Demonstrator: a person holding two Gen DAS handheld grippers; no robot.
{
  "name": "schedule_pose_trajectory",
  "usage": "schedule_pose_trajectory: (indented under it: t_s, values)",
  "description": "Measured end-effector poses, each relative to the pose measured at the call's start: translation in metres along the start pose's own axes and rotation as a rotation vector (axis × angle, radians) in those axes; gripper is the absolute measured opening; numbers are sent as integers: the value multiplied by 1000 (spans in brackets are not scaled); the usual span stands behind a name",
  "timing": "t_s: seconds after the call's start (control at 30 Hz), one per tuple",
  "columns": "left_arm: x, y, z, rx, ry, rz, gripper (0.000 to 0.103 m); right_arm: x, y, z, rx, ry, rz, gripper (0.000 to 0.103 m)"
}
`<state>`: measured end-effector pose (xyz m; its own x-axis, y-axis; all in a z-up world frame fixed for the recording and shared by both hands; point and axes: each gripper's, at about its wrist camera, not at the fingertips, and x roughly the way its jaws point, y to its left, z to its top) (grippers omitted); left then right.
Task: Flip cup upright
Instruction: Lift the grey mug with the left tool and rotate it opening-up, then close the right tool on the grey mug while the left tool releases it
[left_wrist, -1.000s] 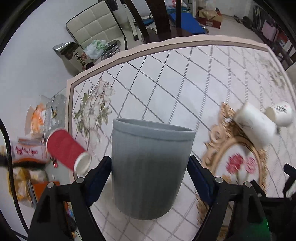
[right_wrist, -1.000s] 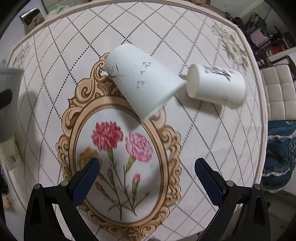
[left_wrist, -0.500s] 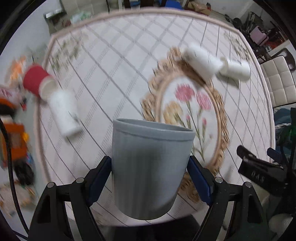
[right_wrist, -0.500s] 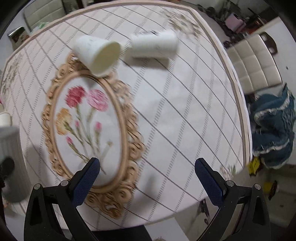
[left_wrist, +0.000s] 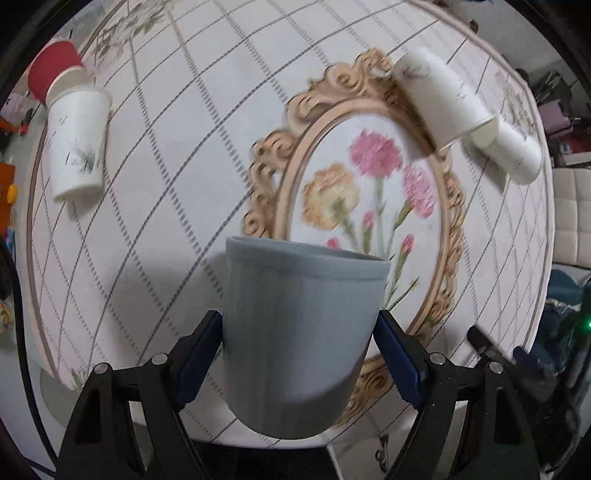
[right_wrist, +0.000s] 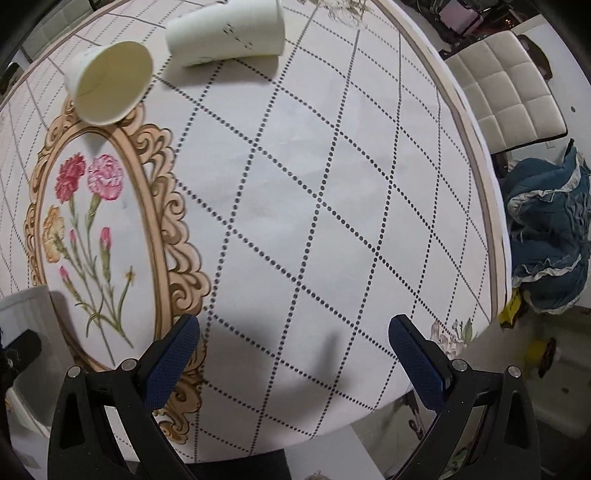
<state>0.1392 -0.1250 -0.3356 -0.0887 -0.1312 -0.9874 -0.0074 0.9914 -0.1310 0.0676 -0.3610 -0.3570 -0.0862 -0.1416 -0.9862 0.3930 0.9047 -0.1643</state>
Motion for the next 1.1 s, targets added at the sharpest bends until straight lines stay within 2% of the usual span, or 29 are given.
schedule_pose_trajectory:
  t_s: [0.2, 0.27, 0.33, 0.43, 0.5, 0.53, 0.83, 0.9, 1.1]
  values:
    - [3, -11, 9, 0, -4, 23, 82, 15, -3, 7, -23, 17, -1, 103]
    - [6, -11, 11, 2, 6, 3, 83, 16, -3, 7, -25, 19, 3, 103]
    - [9, -12, 10, 12, 19, -8, 87, 21, -5, 9, -29, 24, 10, 103]
    - [6, -16, 9, 50, 5, 30, 88, 21, -2, 7, -39, 23, 14, 103]
    - [4, -19, 7, 67, -4, 49, 95, 18, 1, 7, -41, 21, 20, 103]
    - [0, -18, 6, 79, -15, 61, 99, 16, 1, 7, -41, 18, 24, 103]
    - [-61, -7, -12, 175, -214, 157, 99, -7, 5, -4, -39, -25, 86, 103]
    - [-73, 2, -17, 180, -266, 187, 103, -17, 10, -9, -50, -41, 105, 103]
    - [-85, 51, -23, 149, -367, 278, 103, -46, 37, -25, -108, -78, 157, 103]
